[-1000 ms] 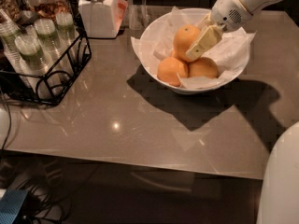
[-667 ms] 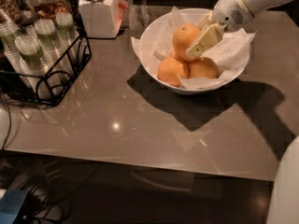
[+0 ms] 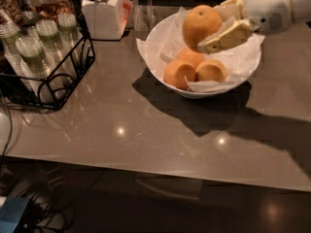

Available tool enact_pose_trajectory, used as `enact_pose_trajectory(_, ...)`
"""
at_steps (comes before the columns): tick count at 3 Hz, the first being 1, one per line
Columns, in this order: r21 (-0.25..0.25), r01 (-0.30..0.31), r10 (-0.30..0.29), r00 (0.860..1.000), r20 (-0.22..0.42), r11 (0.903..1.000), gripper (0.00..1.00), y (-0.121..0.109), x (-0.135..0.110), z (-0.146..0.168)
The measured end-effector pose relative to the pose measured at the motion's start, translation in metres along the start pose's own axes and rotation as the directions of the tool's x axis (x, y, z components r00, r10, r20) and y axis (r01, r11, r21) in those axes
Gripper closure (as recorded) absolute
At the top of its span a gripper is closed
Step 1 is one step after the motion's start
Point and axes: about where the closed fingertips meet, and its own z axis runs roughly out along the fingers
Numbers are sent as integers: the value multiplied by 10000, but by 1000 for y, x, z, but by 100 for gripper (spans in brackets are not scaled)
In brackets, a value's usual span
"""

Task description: Pick orange from white bowl

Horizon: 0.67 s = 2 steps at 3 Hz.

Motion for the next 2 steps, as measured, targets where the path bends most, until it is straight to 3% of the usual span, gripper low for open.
enact_pose_trajectory(1, 754, -140, 55, 9938, 1112, 9971, 100, 27, 5, -21)
enact_pose_trajectory(2, 1427, -261, 68, 9909, 1341, 9894, 100, 46, 18, -49)
